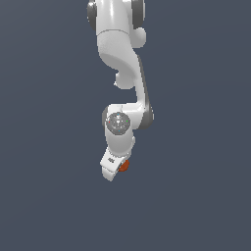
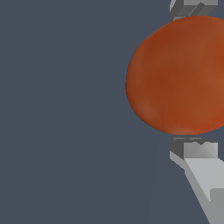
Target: Pick up the object and move it to a goal position.
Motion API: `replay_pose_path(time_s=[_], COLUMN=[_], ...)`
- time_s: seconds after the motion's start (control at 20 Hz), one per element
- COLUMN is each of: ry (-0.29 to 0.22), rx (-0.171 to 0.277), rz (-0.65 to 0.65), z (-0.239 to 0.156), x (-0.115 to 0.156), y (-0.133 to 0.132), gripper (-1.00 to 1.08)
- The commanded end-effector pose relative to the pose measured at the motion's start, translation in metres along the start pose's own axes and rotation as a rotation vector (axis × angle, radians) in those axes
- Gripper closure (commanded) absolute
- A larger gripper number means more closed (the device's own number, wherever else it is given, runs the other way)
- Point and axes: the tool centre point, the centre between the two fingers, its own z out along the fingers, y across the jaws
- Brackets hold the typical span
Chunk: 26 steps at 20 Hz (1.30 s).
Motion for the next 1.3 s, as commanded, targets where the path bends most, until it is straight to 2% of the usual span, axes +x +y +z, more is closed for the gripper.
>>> replay_pose_path(time_s=[0.0, 0.5, 0.75, 1.0, 1.25], ry=[0.000, 0.000, 0.000, 0.000, 0.000], rx=[-0.001, 0.000, 0.000, 0.000, -0.001], rz=[0.000, 0.000, 0.000, 0.000, 0.000], z=[0.000, 0.000, -0.004, -0.011, -0.025], x=[0.000, 0.001, 0.007, 0.021, 0.046], y=[0.000, -0.001, -0.010, -0.032, -0.071], gripper=[1.08, 1.08, 1.08, 1.08, 1.08])
